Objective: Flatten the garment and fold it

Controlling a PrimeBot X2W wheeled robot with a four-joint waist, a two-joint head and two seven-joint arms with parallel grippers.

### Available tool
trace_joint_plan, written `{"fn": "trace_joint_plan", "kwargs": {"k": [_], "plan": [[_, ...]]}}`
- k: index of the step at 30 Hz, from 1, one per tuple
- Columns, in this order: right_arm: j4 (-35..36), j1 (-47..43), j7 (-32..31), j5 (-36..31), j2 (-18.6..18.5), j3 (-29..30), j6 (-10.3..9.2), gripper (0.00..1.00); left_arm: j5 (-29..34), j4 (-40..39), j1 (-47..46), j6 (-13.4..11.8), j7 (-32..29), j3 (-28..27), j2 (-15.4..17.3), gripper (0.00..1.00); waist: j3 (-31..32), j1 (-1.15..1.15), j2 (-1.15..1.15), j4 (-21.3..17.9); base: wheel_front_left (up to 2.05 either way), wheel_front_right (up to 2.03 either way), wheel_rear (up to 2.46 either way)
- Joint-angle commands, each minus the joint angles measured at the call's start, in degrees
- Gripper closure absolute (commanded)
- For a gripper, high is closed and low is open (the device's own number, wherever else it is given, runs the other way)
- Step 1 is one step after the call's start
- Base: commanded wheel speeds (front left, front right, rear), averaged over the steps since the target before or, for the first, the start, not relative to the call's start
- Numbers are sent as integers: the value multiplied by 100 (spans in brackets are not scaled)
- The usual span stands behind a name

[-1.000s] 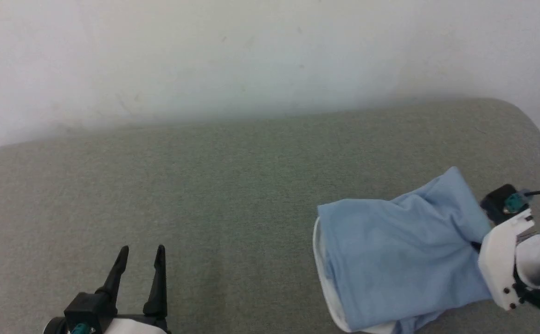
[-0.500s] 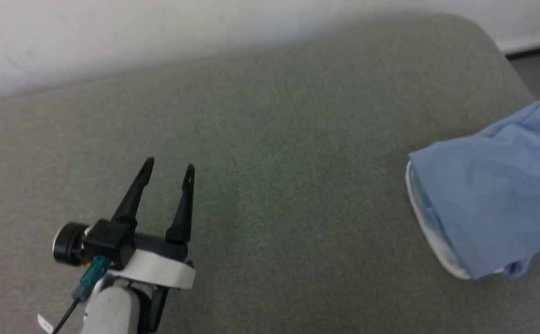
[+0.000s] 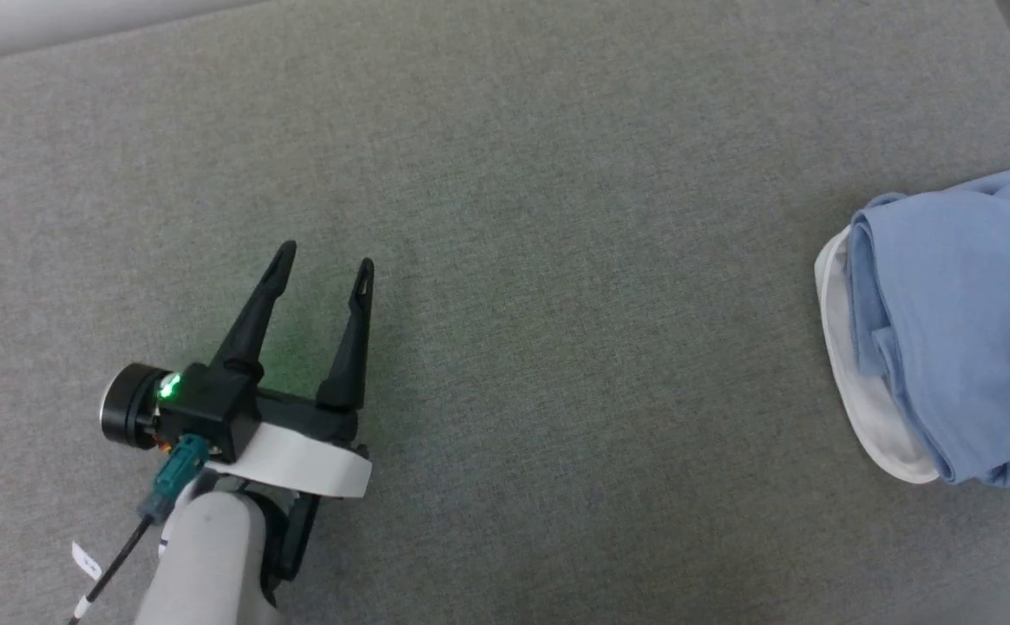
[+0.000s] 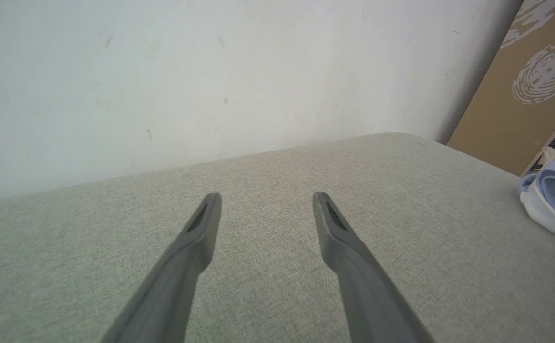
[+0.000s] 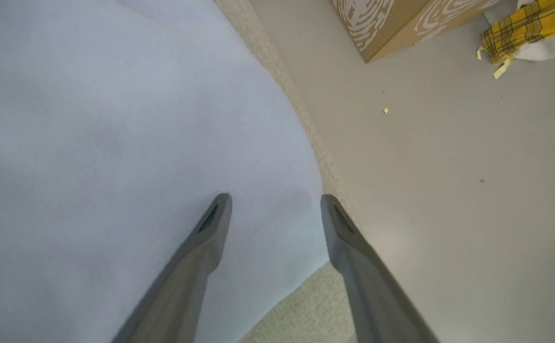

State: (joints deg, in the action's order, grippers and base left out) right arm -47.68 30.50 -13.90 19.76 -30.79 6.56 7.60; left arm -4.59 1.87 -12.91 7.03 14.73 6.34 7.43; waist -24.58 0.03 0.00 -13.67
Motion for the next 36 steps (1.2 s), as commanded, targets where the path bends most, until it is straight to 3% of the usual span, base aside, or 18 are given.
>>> {"fn": "trace_joint_plan", "kwargs": {"k": [1,7,10,14,18,25,30,36], "plan": [[-70,12,187,-62,-59,58,-11,0,-75,30,30,9,27,-30,-5,0,164,-3,0,45,0,0,0],[266,-536,1058,-199,-186,103,-11,0,-224,158,316,-8,27,-51,-167,0,828,-3,0,232,0,0,0],[772,-969,1270,-230,-49,-106,-11,0,-284,249,560,-36,27,-106,-224,0,1229,-3,0,315,0,0,0],[1802,-1613,1362,-185,402,-325,-11,0,-312,347,844,-47,27,-164,-254,0,1644,-3,0,491,0,0,0],[2789,-2288,1327,-209,1125,-350,-11,0,-311,461,1068,-62,27,-214,-261,0,1978,-3,0,744,0,0,0],[3853,-2839,1527,-482,2129,-507,-11,0,-346,602,1385,-151,27,-448,-194,0,2326,-3,0,1228,0,0,0],[4463,-3028,1756,-904,2509,-578,-11,0,-419,643,1527,-249,27,-714,-100,0,2392,-3,0,1476,0,0,0],[4989,-3402,1807,-1213,2703,-678,-11,0,-489,620,1694,-341,27,-975,5,0,2437,-3,0,1654,0,0,0]]}}
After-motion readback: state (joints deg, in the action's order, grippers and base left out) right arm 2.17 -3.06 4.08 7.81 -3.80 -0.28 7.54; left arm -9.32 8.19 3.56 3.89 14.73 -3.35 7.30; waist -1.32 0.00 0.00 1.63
